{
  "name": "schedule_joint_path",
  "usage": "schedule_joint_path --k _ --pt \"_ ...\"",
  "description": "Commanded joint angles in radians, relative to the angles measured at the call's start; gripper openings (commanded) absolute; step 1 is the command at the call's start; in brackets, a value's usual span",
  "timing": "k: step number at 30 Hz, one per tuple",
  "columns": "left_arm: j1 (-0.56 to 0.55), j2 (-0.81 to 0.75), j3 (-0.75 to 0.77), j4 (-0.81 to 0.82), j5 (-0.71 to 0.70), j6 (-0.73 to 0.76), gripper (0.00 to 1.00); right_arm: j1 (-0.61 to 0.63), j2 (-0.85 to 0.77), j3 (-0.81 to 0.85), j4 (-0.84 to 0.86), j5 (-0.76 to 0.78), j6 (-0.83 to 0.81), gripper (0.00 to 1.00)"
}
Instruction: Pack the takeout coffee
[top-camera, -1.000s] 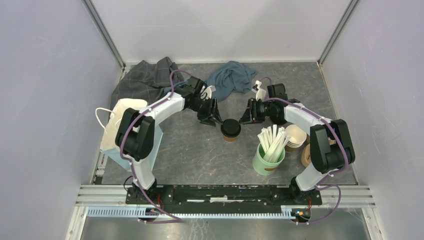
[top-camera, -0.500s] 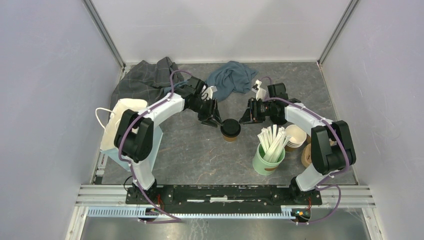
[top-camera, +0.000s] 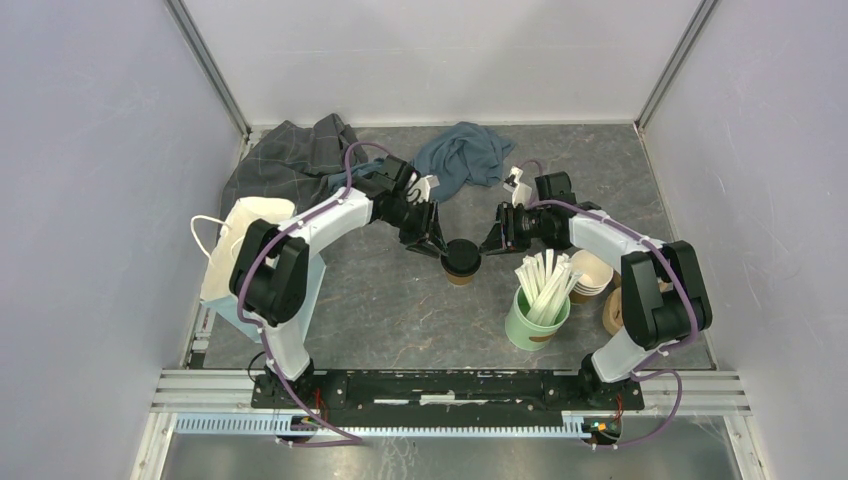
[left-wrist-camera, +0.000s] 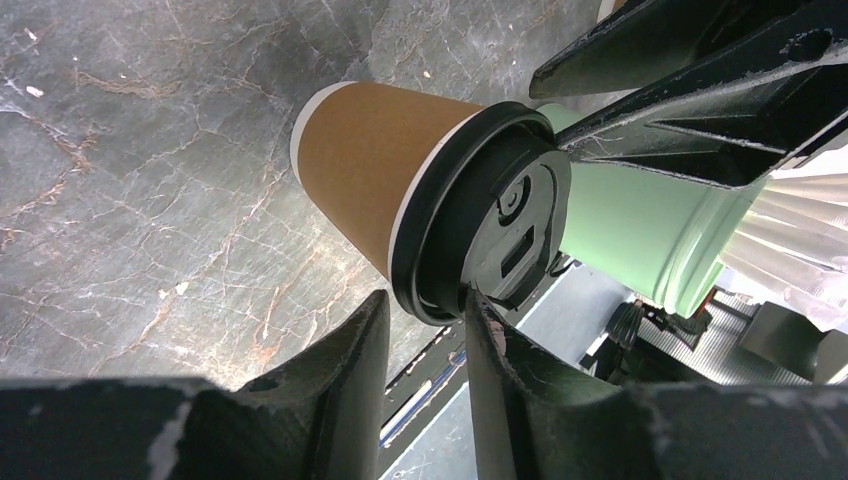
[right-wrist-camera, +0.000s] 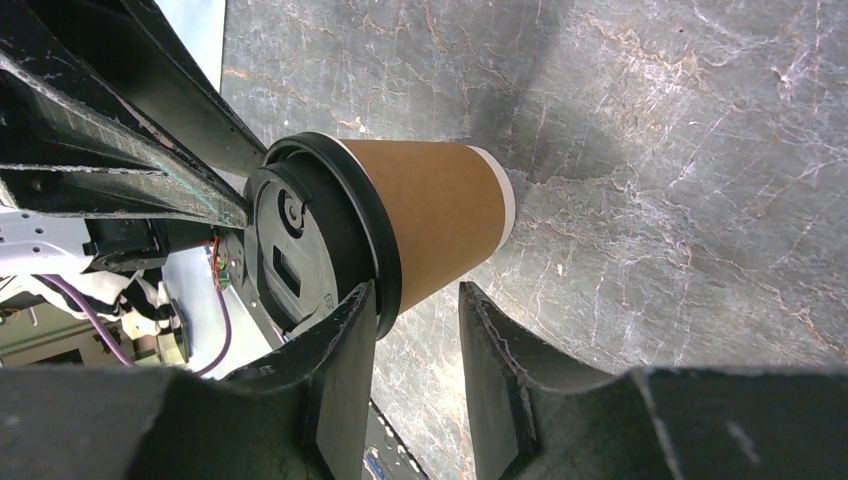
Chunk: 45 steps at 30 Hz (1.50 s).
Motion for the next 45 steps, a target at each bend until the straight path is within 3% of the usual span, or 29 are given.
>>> schedule_joint_path --k 1,15,23,30,36,40,45 --pt "-0.002 0.002 -0.020 -0.007 -0.041 0.061 0.39 0.001 0.001 -0.025 0.044 -0.002 -0.019 0.41" --pt "0.014 0.054 -0.263 0.105 -0.158 0.088 0.32 0.000 0.071 -0.100 0.030 0.198 -0.099 0.40" --pt "0.016 0.037 -0.221 0.022 -0.238 0.127 0.30 0.001 0.057 -0.081 -0.027 0.266 -0.139 0.40" --pt "0.016 -0.007 0.005 -0.072 -0.063 0.131 0.50 0.001 0.053 0.076 -0.073 0.040 -0.100 0.45" --pt "0.021 0.003 0.093 -0.021 0.039 0.061 0.70 0.001 0.059 0.191 -0.138 -0.001 -0.104 0.53" --pt "0.024 0.054 0.157 -0.010 0.074 0.053 0.74 0.001 0.051 0.238 -0.180 0.007 -0.105 0.60" --pt "0.023 0.107 0.164 0.002 0.111 0.064 0.73 0.002 0.037 0.181 -0.174 -0.066 -0.118 0.79"
